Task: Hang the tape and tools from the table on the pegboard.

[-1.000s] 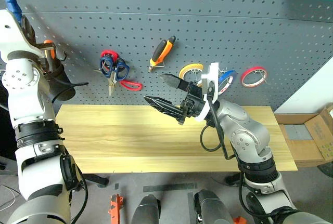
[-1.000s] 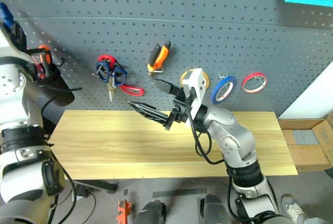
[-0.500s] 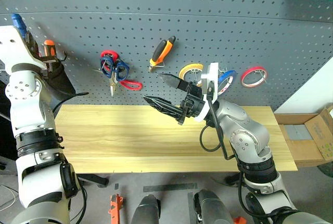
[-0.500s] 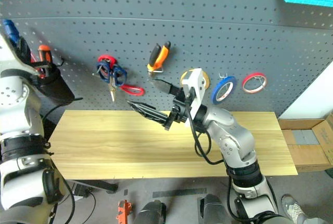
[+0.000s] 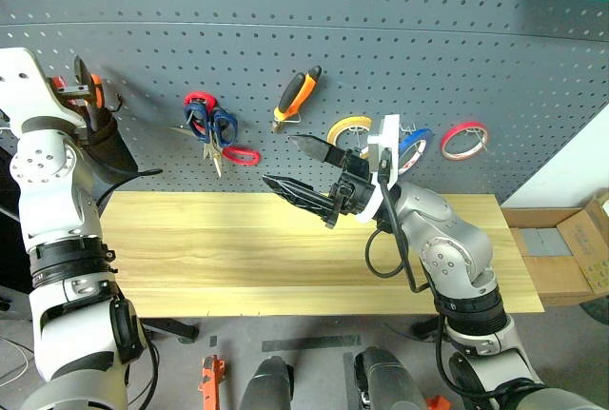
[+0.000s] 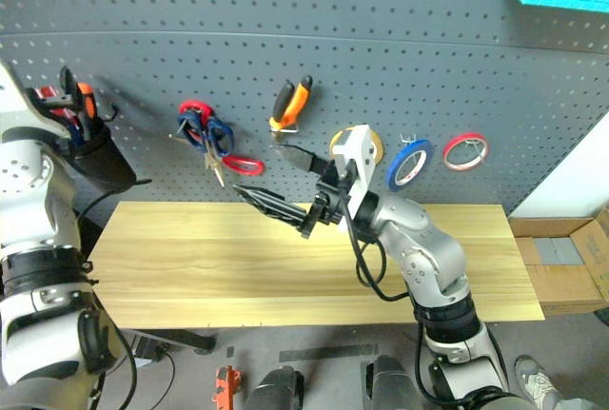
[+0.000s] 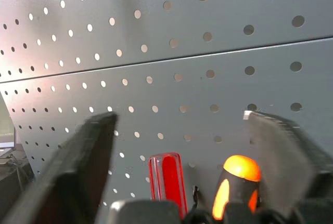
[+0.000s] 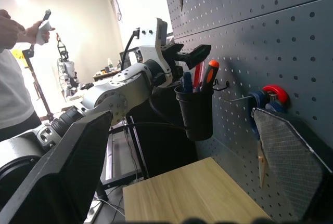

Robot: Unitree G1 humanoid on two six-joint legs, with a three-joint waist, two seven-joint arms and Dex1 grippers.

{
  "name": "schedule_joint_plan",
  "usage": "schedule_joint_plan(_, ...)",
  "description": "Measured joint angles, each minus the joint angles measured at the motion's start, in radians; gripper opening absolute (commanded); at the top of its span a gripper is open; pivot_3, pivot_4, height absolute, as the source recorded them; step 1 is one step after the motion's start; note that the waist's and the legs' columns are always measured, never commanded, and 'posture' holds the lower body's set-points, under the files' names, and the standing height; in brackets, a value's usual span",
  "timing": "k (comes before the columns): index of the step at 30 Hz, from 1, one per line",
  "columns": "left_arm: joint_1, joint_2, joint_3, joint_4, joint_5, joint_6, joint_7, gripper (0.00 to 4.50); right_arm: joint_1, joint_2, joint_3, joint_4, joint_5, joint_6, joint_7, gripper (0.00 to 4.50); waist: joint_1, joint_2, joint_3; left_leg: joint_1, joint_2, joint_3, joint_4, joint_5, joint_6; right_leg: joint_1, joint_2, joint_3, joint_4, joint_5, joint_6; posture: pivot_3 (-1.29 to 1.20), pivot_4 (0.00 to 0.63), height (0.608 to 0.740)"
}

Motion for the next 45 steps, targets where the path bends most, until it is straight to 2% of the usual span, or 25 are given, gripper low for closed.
schedule_joint_plan(8,0.001,-0.059,0.015,-0.095,-0.065,0.009,-0.004,4.48,0.004,-0.035,0.019,0.000,-0.039,-0.034,0.025,4.50,0.002,0.000,0.000,0.000,0.000,0.000,0.000,0.000,0.000,0.000,0.000,0.000,0.000,0.000,0.000,0.10,0.163,0.740)
schedule_joint_plan(14,0.052,-0.117,0.012,-0.329,-0.095,0.087,0.007,4.48,0.049,-0.079,0.030,-0.015,-0.063,-0.060,0.048,4.50,0.002,0.000,0.000,0.000,0.000,0.000,0.000,0.000,0.000,0.000,0.000,0.001,0.000,0.000,0.000,0.11,0.160,0.740)
schedule_joint_plan(21,0.190,-0.265,-0.100,-0.591,-0.120,0.217,0.004,4.48,0.119,-0.105,-0.005,-0.062,-0.102,-0.074,-0.024,4.50,0.019,0.000,0.000,0.001,0.000,0.001,0.001,0.000,0.000,0.002,0.000,0.002,0.000,0.000,0.000,0.10,0.146,0.740)
schedule_joint_plan(25,0.255,-0.361,-0.197,-0.669,-0.132,0.237,-0.019,4.48,0.197,-0.134,-0.037,-0.095,-0.146,-0.092,-0.084,4.50,0.030,0.000,-0.001,0.001,0.000,0.003,0.001,0.000,0.000,0.002,0.000,0.002,0.000,0.000,0.000,0.09,0.138,0.740)
schedule_joint_plan(28,0.300,-0.406,-0.257,-0.666,-0.136,0.239,-0.057,4.48,0.269,-0.142,-0.057,-0.119,-0.184,-0.107,-0.137,4.50,0.029,0.000,-0.003,0.002,0.000,0.004,0.001,0.000,0.000,0.003,0.000,0.002,-0.001,0.000,0.000,0.06,0.130,0.740)
schedule_joint_plan(31,0.331,-0.433,-0.310,-0.626,-0.137,0.238,-0.111,4.48,0.314,-0.158,-0.065,-0.113,-0.285,-0.146,-0.215,4.50,0.026,0.002,-0.005,0.005,0.000,0.007,0.001,0.000,0.000,0.007,0.001,0.003,-0.001,0.000,0.000,0.03,0.125,0.740)
schedule_joint_plan(34,0.366,-0.451,-0.343,-0.566,-0.133,0.237,-0.149,4.48,0.331,-0.159,-0.066,-0.077,-0.388,-0.181,-0.301,4.50,0.023,0.006,-0.008,0.018,0.001,0.007,-0.001,-0.002,0.004,0.020,0.003,0.003,-0.005,0.000,0.000,0.02,0.121,0.740)
schedule_joint_plan(37,0.414,-0.471,-0.349,-0.501,-0.131,0.246,-0.151,4.48,0.355,-0.147,-0.072,-0.041,-0.454,-0.186,-0.376,4.50,0.021,0.012,-0.015,0.020,0.001,0.006,-0.001,-0.002,0.005,0.023,0.003,0.003,-0.007,0.000,0.000,0.01,0.120,0.740)
schedule_joint_plan(45,0.459,-0.471,-0.313,-0.399,-0.075,0.360,-0.044,4.48,0.365,-0.099,-0.088,-0.011,-0.493,-0.186,-0.455,4.50,0.015,0.012,-0.021,0.031,0.001,0.005,-0.004,-0.003,0.005,0.036,0.003,0.002,-0.012,0.000,0.000,0.02,0.113,0.740)
